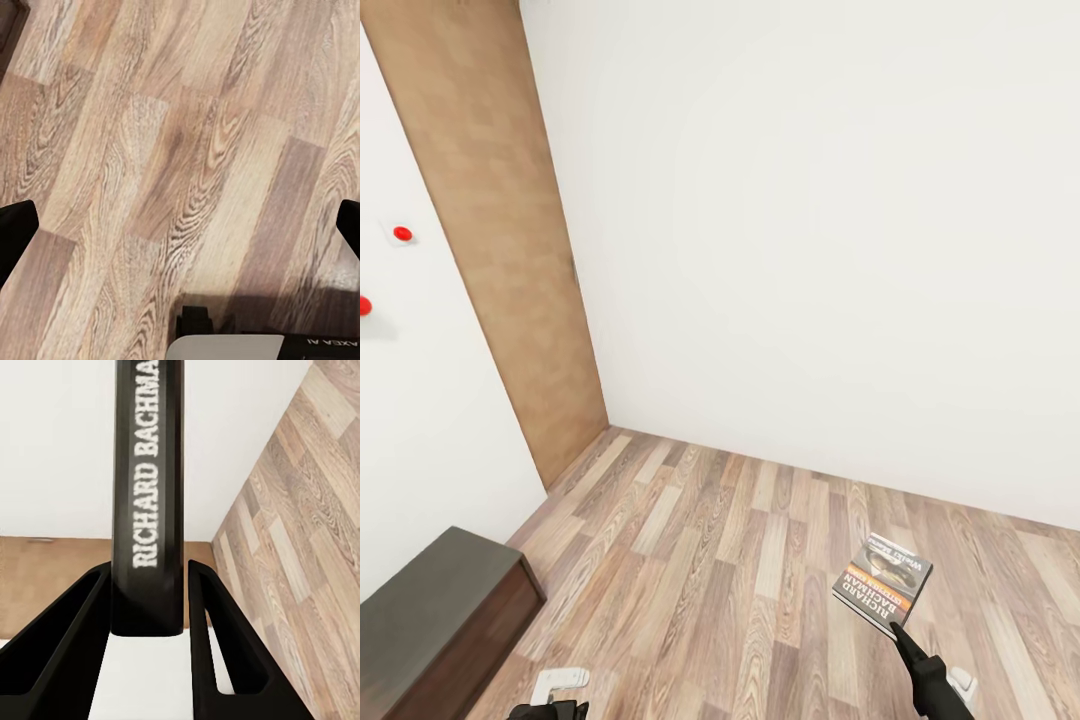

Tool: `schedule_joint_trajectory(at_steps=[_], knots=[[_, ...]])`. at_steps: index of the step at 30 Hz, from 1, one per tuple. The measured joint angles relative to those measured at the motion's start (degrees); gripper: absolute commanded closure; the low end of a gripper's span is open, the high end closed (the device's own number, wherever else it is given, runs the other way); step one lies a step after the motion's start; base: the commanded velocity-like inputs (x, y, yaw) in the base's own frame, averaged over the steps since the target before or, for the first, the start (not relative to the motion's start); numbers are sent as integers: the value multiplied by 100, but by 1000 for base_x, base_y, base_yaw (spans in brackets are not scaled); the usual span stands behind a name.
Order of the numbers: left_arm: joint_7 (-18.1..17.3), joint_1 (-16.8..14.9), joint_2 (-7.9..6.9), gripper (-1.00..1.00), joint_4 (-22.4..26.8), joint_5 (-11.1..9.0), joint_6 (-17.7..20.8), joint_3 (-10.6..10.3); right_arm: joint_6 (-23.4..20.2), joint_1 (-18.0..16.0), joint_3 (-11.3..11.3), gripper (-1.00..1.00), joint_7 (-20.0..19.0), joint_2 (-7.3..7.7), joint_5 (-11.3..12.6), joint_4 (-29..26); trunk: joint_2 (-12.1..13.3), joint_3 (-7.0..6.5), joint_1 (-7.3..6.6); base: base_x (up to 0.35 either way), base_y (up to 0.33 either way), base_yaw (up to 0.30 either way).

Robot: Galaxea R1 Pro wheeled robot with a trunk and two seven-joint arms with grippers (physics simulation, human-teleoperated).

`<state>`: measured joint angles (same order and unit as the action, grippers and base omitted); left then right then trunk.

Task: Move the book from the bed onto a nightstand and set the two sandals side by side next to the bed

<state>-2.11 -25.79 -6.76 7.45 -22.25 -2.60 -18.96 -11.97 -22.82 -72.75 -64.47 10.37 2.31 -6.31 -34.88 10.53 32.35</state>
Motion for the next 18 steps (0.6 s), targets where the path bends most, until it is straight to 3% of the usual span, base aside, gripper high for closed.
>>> schedule_joint_trajectory(at_steps=[18], knots=[[0,0,-6,-100,4,0,0,0,8,0,11,100,7,-48,-8,-7,0,-162,0,0,0,0]])
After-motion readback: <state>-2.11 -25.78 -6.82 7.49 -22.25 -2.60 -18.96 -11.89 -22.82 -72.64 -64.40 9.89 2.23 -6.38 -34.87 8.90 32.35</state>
